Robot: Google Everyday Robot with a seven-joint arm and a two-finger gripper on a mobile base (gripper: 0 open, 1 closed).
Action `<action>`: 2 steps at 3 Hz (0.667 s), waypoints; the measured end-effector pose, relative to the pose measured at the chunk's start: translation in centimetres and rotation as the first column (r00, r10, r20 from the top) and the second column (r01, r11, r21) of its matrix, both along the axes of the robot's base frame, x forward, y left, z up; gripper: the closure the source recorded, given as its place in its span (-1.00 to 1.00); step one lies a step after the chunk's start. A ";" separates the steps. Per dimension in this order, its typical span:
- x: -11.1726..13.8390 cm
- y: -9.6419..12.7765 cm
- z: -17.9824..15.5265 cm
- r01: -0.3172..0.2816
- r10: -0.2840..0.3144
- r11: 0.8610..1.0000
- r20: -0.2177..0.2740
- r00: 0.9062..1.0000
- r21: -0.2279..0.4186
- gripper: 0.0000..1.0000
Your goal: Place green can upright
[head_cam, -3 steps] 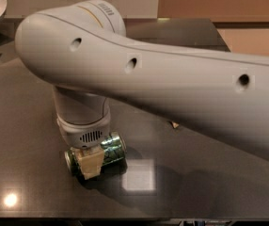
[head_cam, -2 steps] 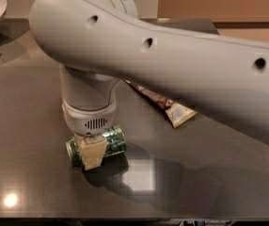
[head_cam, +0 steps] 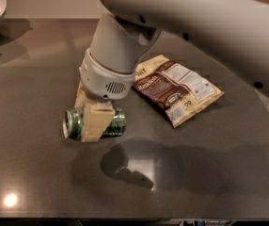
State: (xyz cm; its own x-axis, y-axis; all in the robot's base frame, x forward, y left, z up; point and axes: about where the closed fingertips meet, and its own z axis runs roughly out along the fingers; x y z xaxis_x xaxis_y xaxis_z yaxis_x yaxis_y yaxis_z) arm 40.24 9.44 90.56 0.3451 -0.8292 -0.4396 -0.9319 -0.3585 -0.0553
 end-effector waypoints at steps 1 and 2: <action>0.1 0.0 1.7 0.039 -0.030 0.985 -0.056 0.998 0.167 1.00; -0.1 -0.4 2.6 0.127 -0.099 0.939 -0.100 0.990 0.320 1.00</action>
Offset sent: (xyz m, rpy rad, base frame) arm 0.0077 -0.0204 0.0330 0.5533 0.1226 -0.2606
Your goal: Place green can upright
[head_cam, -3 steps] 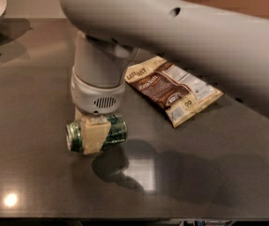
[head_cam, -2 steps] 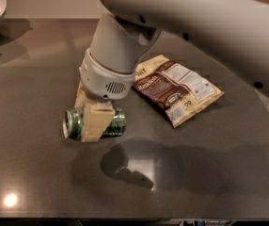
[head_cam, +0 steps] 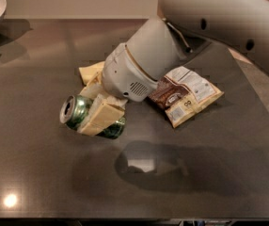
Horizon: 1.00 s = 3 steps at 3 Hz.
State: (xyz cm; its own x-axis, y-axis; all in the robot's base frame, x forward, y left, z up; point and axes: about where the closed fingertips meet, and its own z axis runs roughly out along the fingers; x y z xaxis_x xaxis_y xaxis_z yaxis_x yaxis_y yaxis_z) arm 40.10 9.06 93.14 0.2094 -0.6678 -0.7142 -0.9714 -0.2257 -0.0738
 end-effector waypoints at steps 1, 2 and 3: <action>0.2 -0.7 0.2 0.102 -0.099 0.985 -0.028 0.995 0.138 1.00; 0.5 -1.2 -0.3 0.177 -0.164 0.949 -0.070 0.984 0.262 1.00; 1.0 -1.9 -1.2 0.241 -0.209 0.897 -0.124 0.970 0.370 1.00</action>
Offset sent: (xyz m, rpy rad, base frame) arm 0.0148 -0.0282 -0.0108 0.4495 0.0840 -0.2730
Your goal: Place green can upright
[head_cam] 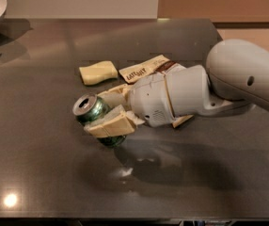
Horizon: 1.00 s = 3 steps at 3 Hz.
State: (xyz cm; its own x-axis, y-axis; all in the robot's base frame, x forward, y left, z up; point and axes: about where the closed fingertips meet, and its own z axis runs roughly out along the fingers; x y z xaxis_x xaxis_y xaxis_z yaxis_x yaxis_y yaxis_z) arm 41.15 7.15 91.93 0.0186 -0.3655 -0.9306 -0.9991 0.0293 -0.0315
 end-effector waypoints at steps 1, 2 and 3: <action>0.4 -0.7 -0.7 0.032 -0.030 0.995 -0.023 0.999 0.095 1.00; 0.7 -1.2 -1.0 0.034 -0.025 0.979 -0.048 0.999 0.200 1.00; 0.8 -1.6 -1.2 0.022 -0.006 0.959 -0.056 0.998 0.283 1.00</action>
Offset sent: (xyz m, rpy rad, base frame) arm 0.0142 -0.0258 -0.0172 0.3355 0.0809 -0.0356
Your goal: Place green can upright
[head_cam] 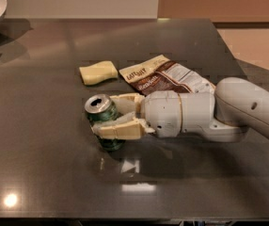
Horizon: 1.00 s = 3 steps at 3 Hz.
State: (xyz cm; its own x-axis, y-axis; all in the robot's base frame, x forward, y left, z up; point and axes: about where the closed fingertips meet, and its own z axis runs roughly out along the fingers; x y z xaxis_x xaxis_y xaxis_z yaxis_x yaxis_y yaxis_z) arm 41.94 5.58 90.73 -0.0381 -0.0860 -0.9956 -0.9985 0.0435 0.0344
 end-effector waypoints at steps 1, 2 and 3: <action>0.1 -0.2 -0.5 -0.007 0.008 0.998 -0.008 1.000 0.065 0.63; 0.2 -0.3 -0.8 -0.004 0.004 0.995 -0.003 1.000 0.097 0.17; 0.3 -0.3 -1.0 -0.003 0.003 0.993 0.004 1.000 0.114 -0.28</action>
Offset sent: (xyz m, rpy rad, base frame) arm 0.0057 -0.0091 -0.0141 0.1383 0.0008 -0.0106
